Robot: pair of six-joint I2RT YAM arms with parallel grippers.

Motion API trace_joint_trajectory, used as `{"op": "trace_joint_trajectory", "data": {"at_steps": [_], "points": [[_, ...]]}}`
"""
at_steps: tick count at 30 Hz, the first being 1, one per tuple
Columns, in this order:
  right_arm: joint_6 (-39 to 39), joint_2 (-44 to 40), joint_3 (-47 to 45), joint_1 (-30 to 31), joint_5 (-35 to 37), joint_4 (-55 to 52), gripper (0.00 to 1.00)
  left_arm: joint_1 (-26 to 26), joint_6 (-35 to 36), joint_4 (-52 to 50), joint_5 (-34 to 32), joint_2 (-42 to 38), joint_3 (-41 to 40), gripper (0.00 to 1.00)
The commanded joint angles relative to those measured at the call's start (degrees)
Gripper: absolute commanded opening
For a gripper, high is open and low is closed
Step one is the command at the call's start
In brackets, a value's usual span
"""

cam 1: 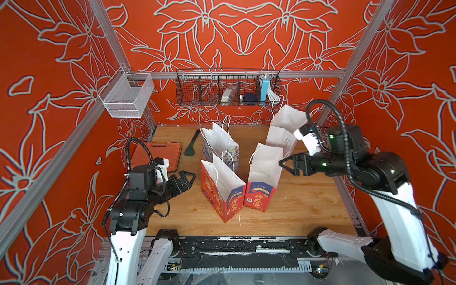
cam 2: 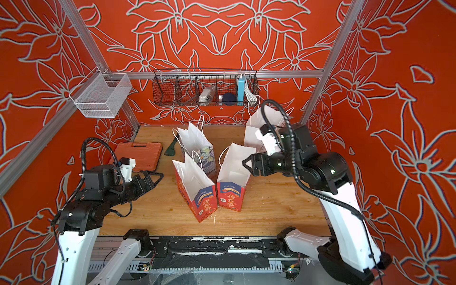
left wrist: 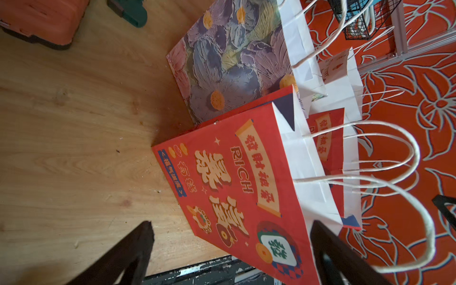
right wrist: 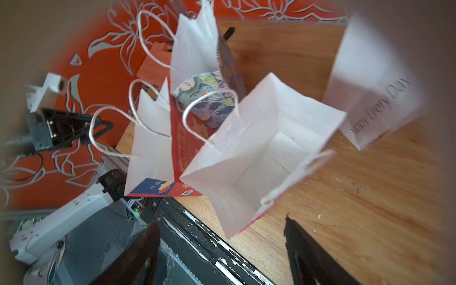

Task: Put away the paper bag
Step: Adjust the paper bag at the center of the board.

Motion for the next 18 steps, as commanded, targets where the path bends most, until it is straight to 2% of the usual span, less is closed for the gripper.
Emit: {"op": "trace_joint_trajectory", "data": {"at_steps": [1, 4, 7, 12, 18], "points": [[-1.48, 5.19, 5.94, 9.96, 8.31, -4.63, 0.81, 0.15, -2.99, -1.0, 2.44, -1.05, 0.08, 0.98], [-3.85, 10.68, 9.78, 17.41, 12.3, -5.32, 0.81, 0.21, -5.35, 0.3, 2.57, -1.97, -1.49, 0.98], [-6.07, 15.44, 12.55, 22.01, 14.82, -4.27, 0.81, 0.16, -6.51, 1.08, 2.58, -2.59, -2.44, 0.98], [-7.73, 21.96, 14.96, 24.89, 16.22, -1.04, 0.81, 0.22, -6.06, -0.27, 2.53, -2.68, -1.85, 0.98], [-5.04, 27.44, 17.43, 25.32, 21.25, -0.41, 0.74, 0.2, -5.96, -1.29, 2.83, -2.79, -1.57, 0.98]]}}
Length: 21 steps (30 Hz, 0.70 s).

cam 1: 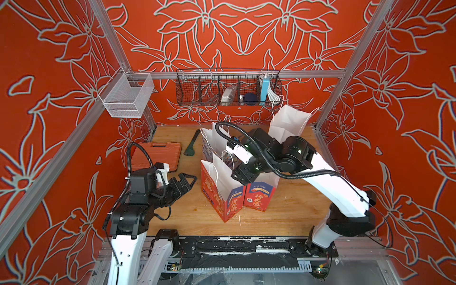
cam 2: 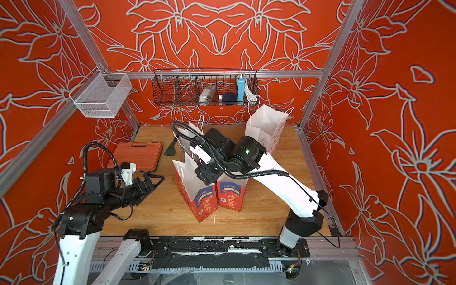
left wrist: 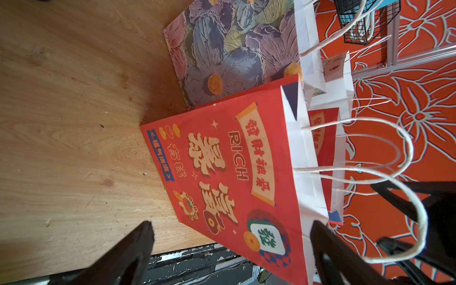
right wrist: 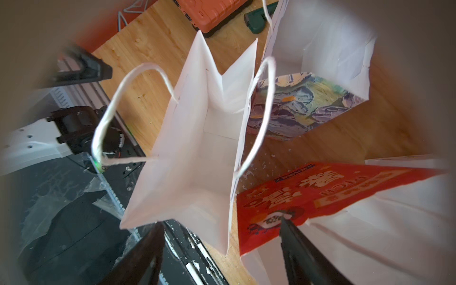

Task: Put away the paper bag
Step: Adjust the paper bag at the center of the board.

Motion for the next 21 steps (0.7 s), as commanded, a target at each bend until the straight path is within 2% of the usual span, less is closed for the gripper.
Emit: {"op": "trace_joint_trajectory", "data": {"at_steps": [1, 8, 21], "points": [[1.05, 1.19, 1.62, 0.25, 5.25, -0.1, 0.73, 0.16, -0.21, -0.77, 0.93, -0.58, 0.75, 0.98], [2.03, 4.75, 1.46, 0.38, 5.54, 0.89, 0.66, 0.22, 0.38, -1.37, 2.24, -0.68, 0.86, 0.98], [1.96, 9.5, 1.11, 0.39, 3.38, 2.49, 0.38, 0.21, -0.28, -2.86, 1.03, -2.68, -0.26, 0.98]]}}
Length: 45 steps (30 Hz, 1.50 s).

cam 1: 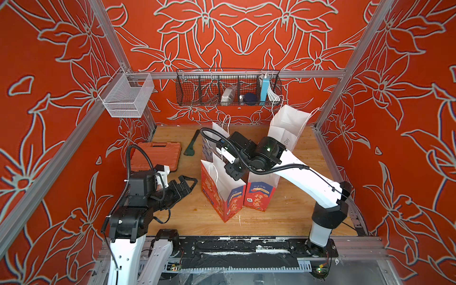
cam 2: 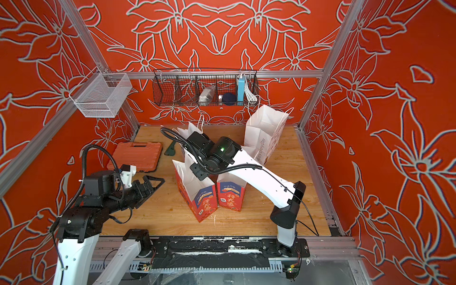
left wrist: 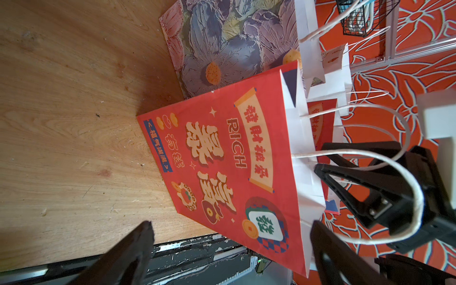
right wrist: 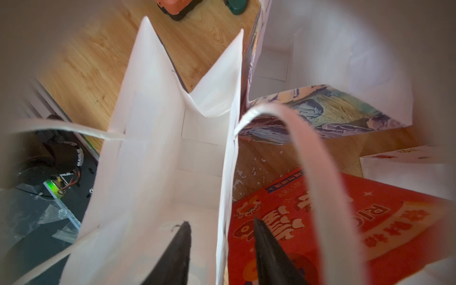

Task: Put away the paper bag
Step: Adjust the paper bag at the center of the board, then pick up the paper bag from the center of the board.

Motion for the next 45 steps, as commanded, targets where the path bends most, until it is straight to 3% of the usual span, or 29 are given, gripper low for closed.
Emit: {"op": "trace_joint_trajectory", "data": {"at_steps": [1, 9, 14, 22, 28, 30, 34, 38, 41, 45], "points": [[-0.09, 1.32, 1.0, 0.38, -0.42, 0.01, 0.33, 0.15, -0.58, -0.87, -0.29, -1.23, -0.46, 0.98], [-2.05, 3.71, 3.19, 0.38, -3.81, -0.23, 0.0, 0.19, 0.84, -3.83, 2.26, -1.89, 1.89, 0.98], [-6.87, 6.89, 8.38, 0.36, -7.49, -1.2, 0.0, 0.17, 2.56, -8.33, 3.03, -3.26, 2.36, 0.98], [-15.88, 14.26, 19.79, 0.04, -16.02, -4.59, 0.0, 0.2, -2.59, -10.85, 6.39, -7.51, -0.95, 0.98], [-15.88, 16.75, 23.84, -2.53, -17.48, -4.21, 0.0, 0.22, -6.23, -8.87, 5.83, -8.42, -2.17, 0.92], [-15.72, 16.05, 25.07, -3.25, -16.45, -4.33, 0.08, 0.19, -7.22, -7.22, 5.72, -7.99, -2.35, 0.9], [-15.21, 12.34, 26.67, -4.17, -14.21, -4.74, 0.36, 0.18, -8.55, -4.5, 5.52, -6.86, -2.55, 0.89], [-15.08, 6.12, 24.98, -4.19, -11.0, -4.69, 0.58, 0.2, -9.52, -2.69, 5.51, -6.31, -3.21, 0.87], [-15.58, -0.76, 16.51, -4.1, -10.8, -3.17, 0.71, 0.17, -10.81, -0.94, 5.44, -6.24, -4.17, 0.86], [-18.02, -13.14, -5.16, -3.71, -11.43, 4.68, 0.88, 0.16, -12.49, 1.43, 5.65, -6.37, -5.57, 0.83]]}}
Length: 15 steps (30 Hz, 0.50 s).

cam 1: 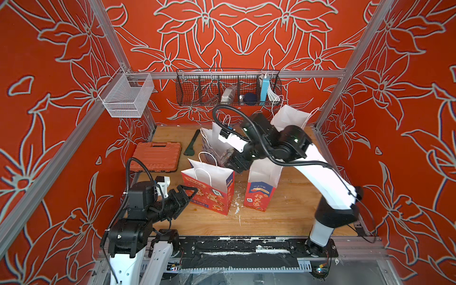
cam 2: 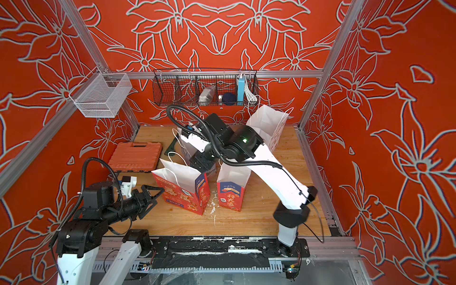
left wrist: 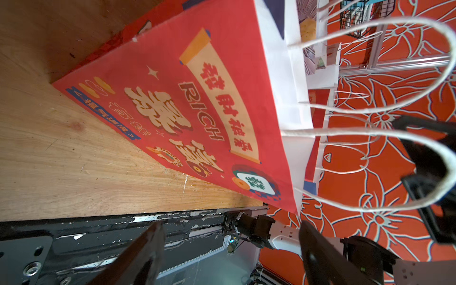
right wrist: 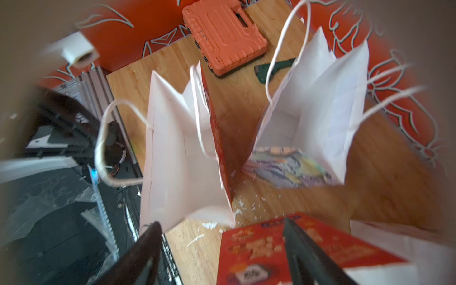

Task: Put away the paper bag
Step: Pick up the paper bag from the center of the board.

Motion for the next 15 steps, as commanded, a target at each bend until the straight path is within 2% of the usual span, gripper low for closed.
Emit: {"op": "trace_joint_trajectory", "data": {"at_steps": [1, 3, 6, 15], "points": [[-3.2, -7.48, -14.46, 0.68, 0.0, 5.48, 0.91, 0.15, -2.23, 3.57, 0.58, 0.18, -0.96, 0.82], [-4.87, -11.23, -21.59, 1.16, -1.2, 8.99, 0.98, 0.16, -2.72, 4.11, 0.41, 0.1, -1.41, 0.81], [-6.87, -13.44, -26.91, 2.03, -2.44, 13.83, 0.98, 0.14, -3.29, 4.96, -0.11, -0.07, -2.03, 0.79], [-9.83, -13.41, -33.79, 4.14, 2.42, 26.96, 0.98, 0.21, -3.19, 6.14, -1.21, 0.26, -2.11, 0.71]]}}
